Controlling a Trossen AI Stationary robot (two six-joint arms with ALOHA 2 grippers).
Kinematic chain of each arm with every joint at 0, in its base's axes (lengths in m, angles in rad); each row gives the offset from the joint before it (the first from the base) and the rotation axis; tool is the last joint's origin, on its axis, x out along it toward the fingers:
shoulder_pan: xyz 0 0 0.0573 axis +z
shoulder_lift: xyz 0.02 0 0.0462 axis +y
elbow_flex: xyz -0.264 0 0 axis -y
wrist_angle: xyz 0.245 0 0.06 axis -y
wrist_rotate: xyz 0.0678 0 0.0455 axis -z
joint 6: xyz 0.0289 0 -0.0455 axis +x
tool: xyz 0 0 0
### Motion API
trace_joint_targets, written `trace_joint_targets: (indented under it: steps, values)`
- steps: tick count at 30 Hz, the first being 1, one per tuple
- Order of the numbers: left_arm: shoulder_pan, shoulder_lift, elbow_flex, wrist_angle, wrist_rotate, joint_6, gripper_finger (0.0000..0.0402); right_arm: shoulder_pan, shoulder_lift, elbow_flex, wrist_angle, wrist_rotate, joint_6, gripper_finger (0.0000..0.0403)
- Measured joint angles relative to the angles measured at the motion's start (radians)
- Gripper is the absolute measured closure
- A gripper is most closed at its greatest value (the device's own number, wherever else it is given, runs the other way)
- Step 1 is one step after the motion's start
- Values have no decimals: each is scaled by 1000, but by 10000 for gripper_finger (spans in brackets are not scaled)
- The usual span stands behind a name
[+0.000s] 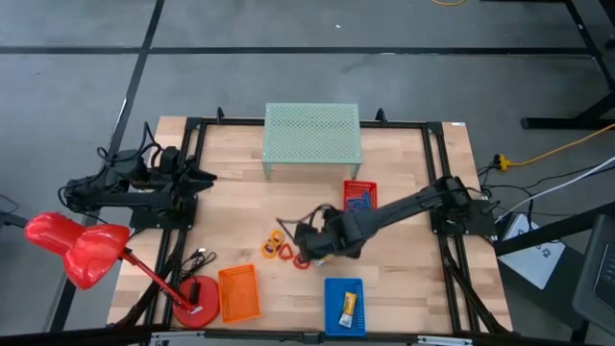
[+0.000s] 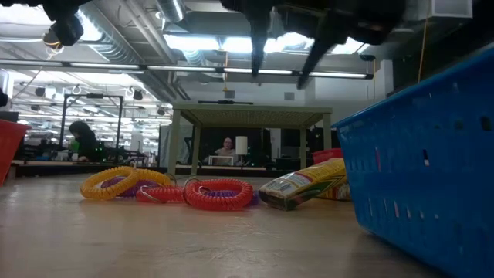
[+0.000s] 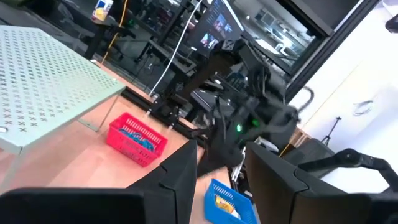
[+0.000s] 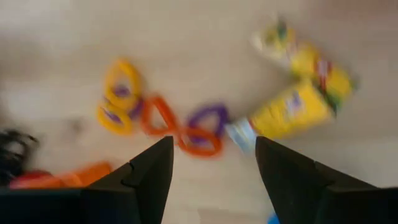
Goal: Pick & Place Office Desk Supplies
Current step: Put the crayon box into the blue basket
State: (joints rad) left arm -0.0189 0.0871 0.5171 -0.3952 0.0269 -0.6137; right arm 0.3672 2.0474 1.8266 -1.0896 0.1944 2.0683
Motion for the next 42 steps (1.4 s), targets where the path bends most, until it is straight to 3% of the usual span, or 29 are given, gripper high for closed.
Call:
trace_joint_targets:
  steps: [6, 14, 17, 20, 28, 35, 42]
  values:
    - [0, 0, 0, 3, 0, 8, 270, 42, 37, -55, 37, -37, 158, 174]
    - [0, 0, 0, 2, 49, -8, 270, 36, 39, -70, 53, -8, 172, 174]
    - [0, 0, 0, 3, 51, -12, 270, 36, 41, -71, 33, 12, 98, 174]
    - [0, 0, 0, 3, 51, -12, 270, 34, 39, -71, 39, -2, -122, 174]
    - [0, 0, 0, 3, 52, -13, 270, 14, 38, -71, -20, -133, -989, 174]
    - [0, 0, 0, -11, -11, 13, 270, -39, 37, -71, -125, -143, -1649, 174]
    - [0, 0, 0, -73, -156, 2, 270, -108, 37, -71, -121, -323, -2039, 174]
